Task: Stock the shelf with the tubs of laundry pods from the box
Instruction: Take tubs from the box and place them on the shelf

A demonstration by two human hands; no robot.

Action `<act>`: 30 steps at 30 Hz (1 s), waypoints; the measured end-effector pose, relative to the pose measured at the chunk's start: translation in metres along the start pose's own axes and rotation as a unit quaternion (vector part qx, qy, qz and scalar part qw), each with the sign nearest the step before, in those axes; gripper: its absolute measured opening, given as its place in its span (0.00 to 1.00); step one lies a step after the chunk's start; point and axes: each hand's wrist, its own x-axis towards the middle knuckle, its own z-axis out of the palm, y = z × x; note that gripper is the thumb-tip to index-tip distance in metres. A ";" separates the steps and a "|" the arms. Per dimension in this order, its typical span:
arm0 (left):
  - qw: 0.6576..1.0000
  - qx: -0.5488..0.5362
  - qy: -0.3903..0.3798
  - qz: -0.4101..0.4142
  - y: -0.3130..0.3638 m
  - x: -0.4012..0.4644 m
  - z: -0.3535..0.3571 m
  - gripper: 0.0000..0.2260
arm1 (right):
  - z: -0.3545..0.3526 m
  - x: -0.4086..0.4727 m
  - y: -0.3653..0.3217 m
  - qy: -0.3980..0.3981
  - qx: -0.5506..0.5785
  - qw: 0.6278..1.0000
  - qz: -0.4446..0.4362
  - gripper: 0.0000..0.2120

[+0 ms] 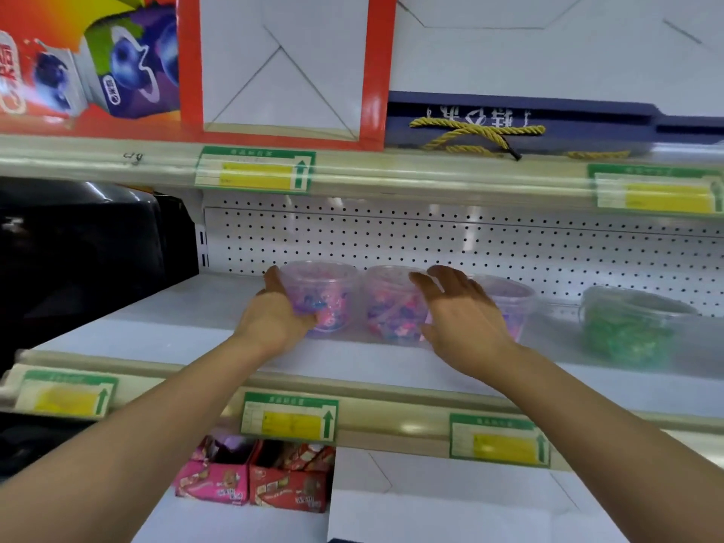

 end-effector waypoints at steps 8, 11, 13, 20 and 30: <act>0.962 0.114 0.085 0.232 0.037 -0.100 0.004 0.26 | -0.037 -0.080 0.001 0.150 0.091 0.983 -0.050 0.28; 0.955 0.116 0.070 0.262 0.055 -0.146 0.018 0.22 | -0.043 -0.117 0.006 0.157 0.102 0.980 -0.064 0.23; 0.954 0.129 0.059 0.264 0.065 -0.176 0.031 0.19 | -0.040 -0.145 0.012 0.141 0.121 0.980 -0.072 0.19; 0.962 0.188 -0.030 0.195 0.070 -0.268 0.110 0.14 | 0.001 -0.254 0.045 0.000 0.157 0.983 -0.095 0.22; 0.960 0.209 -0.180 0.048 0.050 -0.404 0.237 0.15 | 0.068 -0.411 0.095 -0.262 0.222 0.937 -0.065 0.22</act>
